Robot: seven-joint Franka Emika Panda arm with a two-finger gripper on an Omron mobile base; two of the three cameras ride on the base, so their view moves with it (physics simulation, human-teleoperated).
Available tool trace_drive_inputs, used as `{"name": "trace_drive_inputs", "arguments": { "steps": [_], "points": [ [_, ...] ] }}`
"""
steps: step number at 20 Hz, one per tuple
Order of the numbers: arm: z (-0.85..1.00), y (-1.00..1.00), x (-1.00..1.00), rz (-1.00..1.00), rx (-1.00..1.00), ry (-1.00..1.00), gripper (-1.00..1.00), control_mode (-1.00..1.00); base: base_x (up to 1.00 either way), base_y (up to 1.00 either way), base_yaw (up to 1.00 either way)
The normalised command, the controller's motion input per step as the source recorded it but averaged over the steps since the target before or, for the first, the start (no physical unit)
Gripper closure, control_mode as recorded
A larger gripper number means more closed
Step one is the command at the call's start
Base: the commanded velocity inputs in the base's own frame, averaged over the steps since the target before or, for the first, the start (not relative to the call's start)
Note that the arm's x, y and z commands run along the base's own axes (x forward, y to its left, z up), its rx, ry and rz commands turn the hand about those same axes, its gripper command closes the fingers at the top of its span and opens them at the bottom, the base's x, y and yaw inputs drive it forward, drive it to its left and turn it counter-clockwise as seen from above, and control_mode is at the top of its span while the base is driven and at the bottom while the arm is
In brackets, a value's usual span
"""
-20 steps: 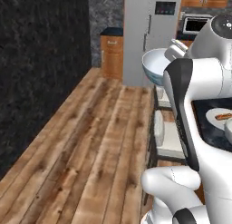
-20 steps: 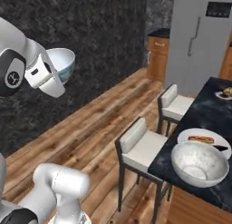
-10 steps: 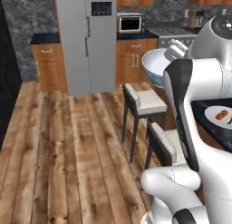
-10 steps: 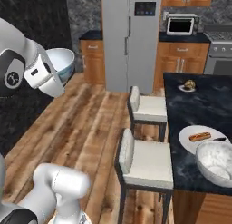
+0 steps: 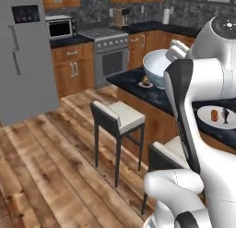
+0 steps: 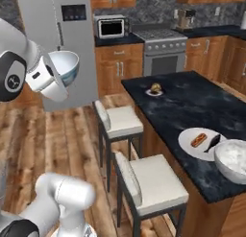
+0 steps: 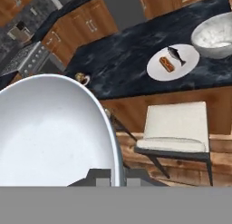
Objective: Take the smaller bowl and place it next to the appetizer plate on the dining counter , and place the larger bowl next to the plate with cooked food.
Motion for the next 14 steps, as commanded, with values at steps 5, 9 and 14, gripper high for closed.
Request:
{"name": "trace_drive_inputs", "arguments": {
  "steps": [5,9,14],
  "points": [
    [0.0,0.0,0.0,0.0,0.0,0.0,1.0,1.0,0.74,0.8,-0.7],
    [0.0,0.0,0.0,0.0,0.0,0.0,1.0,1.0,0.63,0.94,-0.69],
    [0.0,0.0,0.0,0.0,0.0,0.0,1.0,1.0,0.32,1.0,-0.53]
  ]
}}
